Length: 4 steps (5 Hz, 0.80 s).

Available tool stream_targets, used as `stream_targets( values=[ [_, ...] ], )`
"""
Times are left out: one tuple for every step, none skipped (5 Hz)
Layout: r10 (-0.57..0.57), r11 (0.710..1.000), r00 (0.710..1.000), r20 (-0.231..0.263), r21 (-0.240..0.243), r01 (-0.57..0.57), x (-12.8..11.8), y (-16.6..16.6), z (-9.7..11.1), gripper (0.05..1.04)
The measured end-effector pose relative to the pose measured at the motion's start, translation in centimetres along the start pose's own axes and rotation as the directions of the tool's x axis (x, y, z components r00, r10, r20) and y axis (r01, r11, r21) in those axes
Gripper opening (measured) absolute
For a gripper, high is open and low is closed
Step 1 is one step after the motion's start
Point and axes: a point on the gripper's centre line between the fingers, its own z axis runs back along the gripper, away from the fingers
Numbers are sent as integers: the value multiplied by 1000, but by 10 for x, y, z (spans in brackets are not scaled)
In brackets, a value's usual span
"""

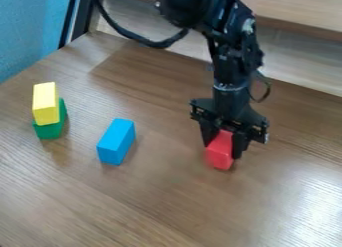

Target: Move the red object from the top of the blue object

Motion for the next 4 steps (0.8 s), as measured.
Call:
stream_targets(
  values=[
    [2,1000,1000,-9,1,-2,-4,-1,-3,651],
    [0,1000,1000,-23,4,0,-7,-1,-2,942],
    [1,1000,999,-35,13,-1,-11,1,-6,1004],
    [2,1000,999,-46,15,-1,-15,2,-7,1000]
  ],
)
